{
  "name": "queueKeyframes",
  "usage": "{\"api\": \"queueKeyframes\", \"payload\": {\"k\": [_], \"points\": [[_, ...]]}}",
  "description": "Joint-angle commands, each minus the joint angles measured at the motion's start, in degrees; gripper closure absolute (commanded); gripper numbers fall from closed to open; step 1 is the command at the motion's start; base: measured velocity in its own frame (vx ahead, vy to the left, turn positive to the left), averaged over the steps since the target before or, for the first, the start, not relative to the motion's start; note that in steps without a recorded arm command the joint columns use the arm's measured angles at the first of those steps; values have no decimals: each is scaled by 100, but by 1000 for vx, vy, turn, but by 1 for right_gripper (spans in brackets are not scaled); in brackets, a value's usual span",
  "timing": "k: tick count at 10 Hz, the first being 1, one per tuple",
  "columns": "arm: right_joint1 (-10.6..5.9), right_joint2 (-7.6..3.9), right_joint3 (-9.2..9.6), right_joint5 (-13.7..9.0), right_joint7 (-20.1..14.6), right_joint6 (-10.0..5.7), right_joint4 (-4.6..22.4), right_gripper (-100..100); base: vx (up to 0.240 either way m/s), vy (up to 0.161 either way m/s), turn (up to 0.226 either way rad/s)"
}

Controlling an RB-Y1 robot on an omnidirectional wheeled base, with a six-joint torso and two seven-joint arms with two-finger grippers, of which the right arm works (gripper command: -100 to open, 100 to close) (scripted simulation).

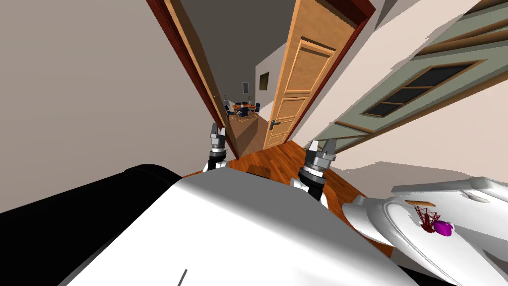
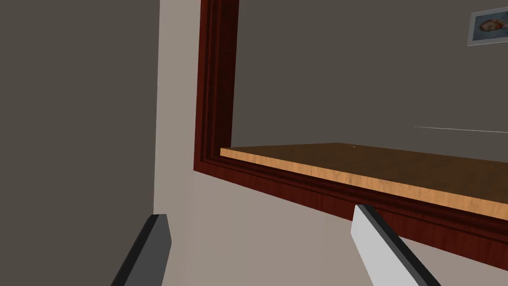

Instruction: Push the door open

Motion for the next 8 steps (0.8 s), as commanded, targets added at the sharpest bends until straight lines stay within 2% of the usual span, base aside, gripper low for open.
{"api": "queueKeyframes", "payload": {"k": [1,8], "points": [[-123,-59,11,41,-85,2,203,-100,143,5,30],[-664,-278,62,222,-458,12,1098,-100,63,-44,41]]}}
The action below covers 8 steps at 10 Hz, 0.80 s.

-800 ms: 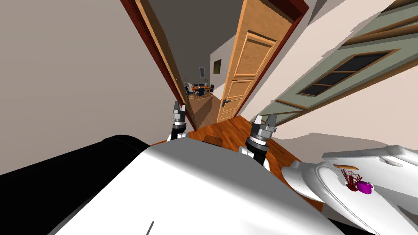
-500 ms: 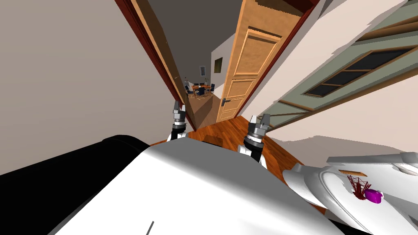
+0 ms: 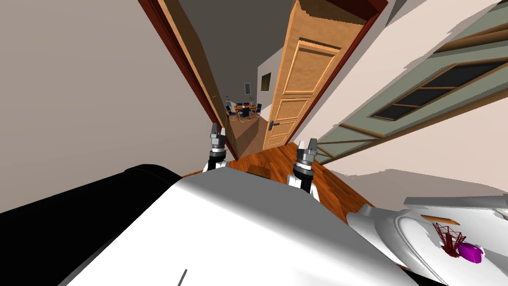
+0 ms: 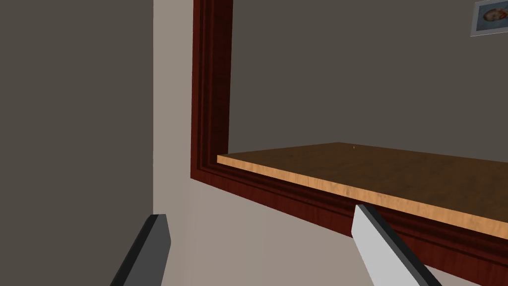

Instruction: Push the door open

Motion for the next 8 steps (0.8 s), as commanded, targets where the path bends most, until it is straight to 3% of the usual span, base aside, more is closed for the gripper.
{"api": "queueKeyframes", "payload": {"k": [1,8], "points": [[-146,-63,4,42,-116,-11,258,-100,87,-47,45],[-777,-272,62,253,-552,0,1302,-100,73,-43,43]]}}
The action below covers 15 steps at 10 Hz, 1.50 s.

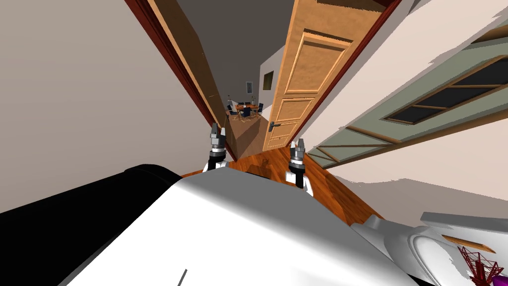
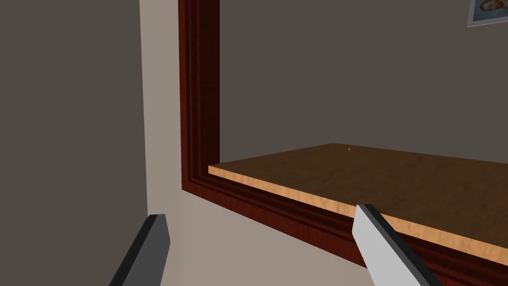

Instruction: Push the door open

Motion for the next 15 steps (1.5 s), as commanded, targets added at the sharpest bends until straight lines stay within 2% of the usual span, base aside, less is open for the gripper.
{"api": "queueKeyframes", "payload": {"k": [1,3,4,7,8,10,11,13,14,15], "points": [[-156,-34,44,76,-125,7,282,-100,87,-61,65],[-395,-106,66,156,-290,11,621,-100,103,-73,57],[-395,-106,66,156,-290,11,678,-100,74,-42,17],[-776,-214,101,283,-553,18,1227,-100,73,-50,55],[-776,-214,101,283,-553,18,1308,-100,59,-48,20],[-1035,-285,125,370,-731,23,1730,-100,52,-50,50],[-1035,-285,125,370,-731,23,1736,-100,55,-53,26],[-1297,-355,150,457,-912,28,2090,-100,62,-50,54],[-1297,-355,150,457,-912,28,2169,-100,71,-47,23],[-1428,-389,162,501,-1003,30,2379,-100,66,-38,29]]}}
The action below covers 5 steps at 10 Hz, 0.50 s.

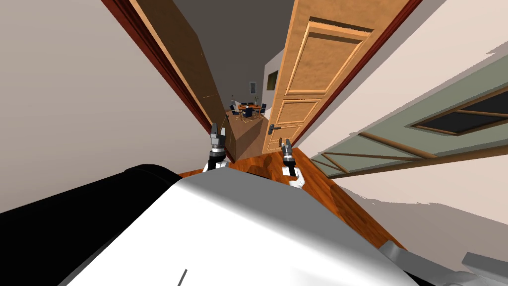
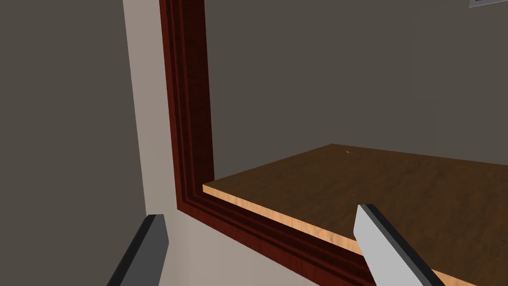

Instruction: Push the door open

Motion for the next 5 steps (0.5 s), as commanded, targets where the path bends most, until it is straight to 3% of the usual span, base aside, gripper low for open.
{"api": "queueKeyframes", "payload": {"k": [1,4,5], "points": [[-185,-48,18,65,-141,-13,286,-100,72,-62,72],[-447,-115,42,153,-322,-8,779,-100,62,-59,42],[-447,-115,42,153,-322,-8,779,-100,42,-34,21]]}}
